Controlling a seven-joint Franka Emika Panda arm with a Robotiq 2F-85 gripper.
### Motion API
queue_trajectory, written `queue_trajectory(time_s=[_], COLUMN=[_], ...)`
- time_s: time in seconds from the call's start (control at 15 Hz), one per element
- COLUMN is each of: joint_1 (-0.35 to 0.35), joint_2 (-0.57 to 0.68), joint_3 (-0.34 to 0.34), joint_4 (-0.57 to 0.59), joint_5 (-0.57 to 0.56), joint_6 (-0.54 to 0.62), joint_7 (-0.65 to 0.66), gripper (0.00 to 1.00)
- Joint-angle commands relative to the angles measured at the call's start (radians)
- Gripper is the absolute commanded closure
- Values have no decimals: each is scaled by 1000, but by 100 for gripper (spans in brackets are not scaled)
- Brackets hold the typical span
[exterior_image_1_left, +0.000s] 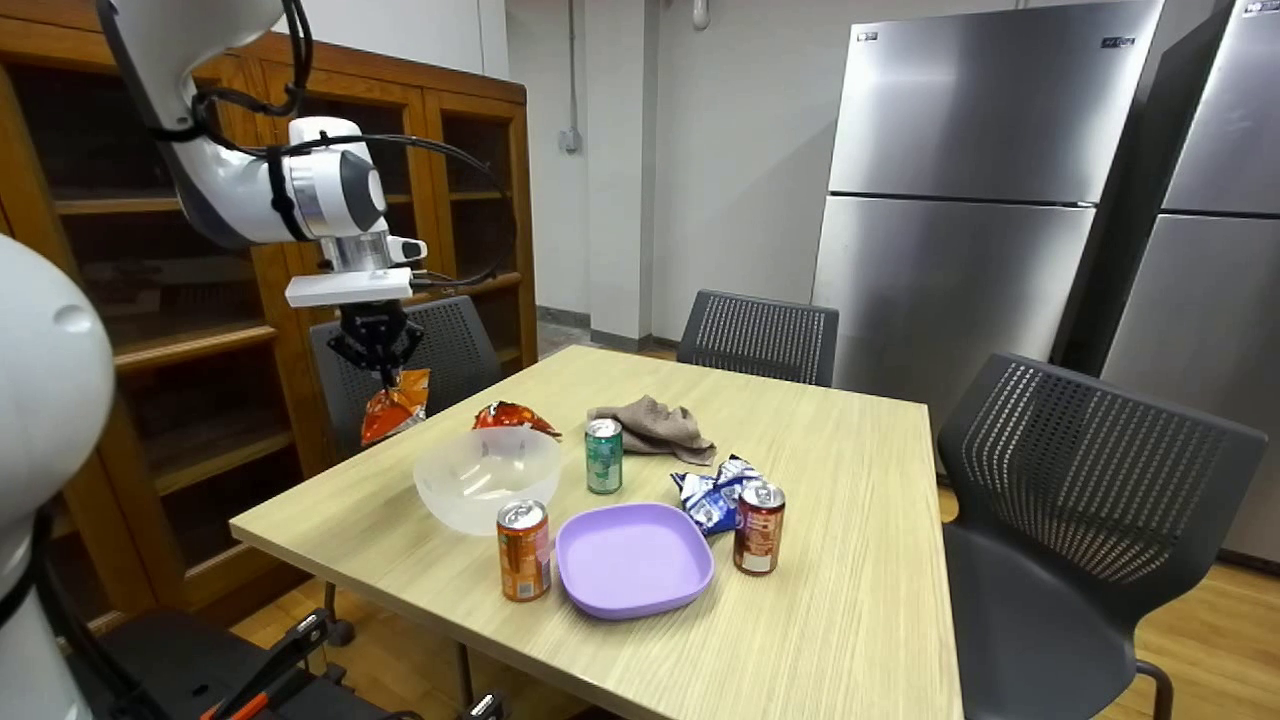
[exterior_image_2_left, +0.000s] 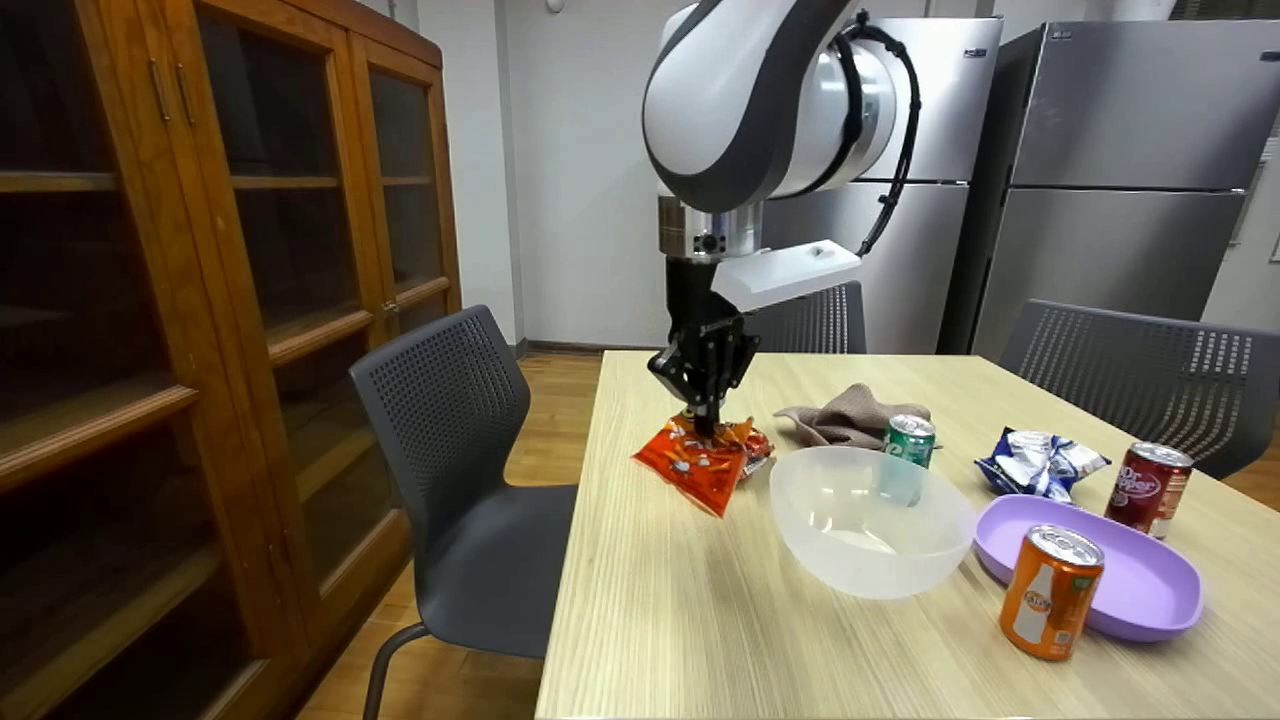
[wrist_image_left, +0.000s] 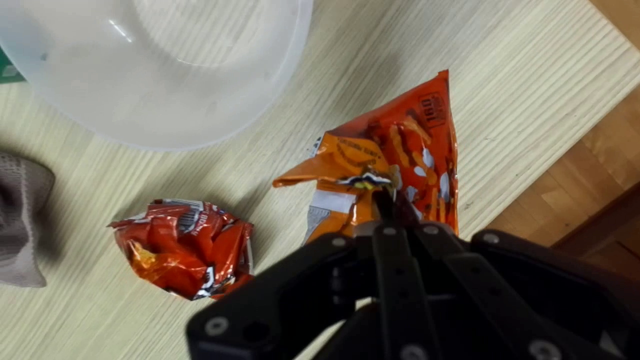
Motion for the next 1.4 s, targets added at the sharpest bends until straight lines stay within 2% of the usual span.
queue_trajectory(time_s=[0.0,0.8,1.33], joint_1=[-39,-162,-205], joint_2=[-89,-206,-177], joint_3=[-8,-63,-85], joint_4=[-92,-282,-331], joint_5=[9,63,125], joint_6=[17,76,155], joint_7=[24,10,-1], gripper=[100,100,100])
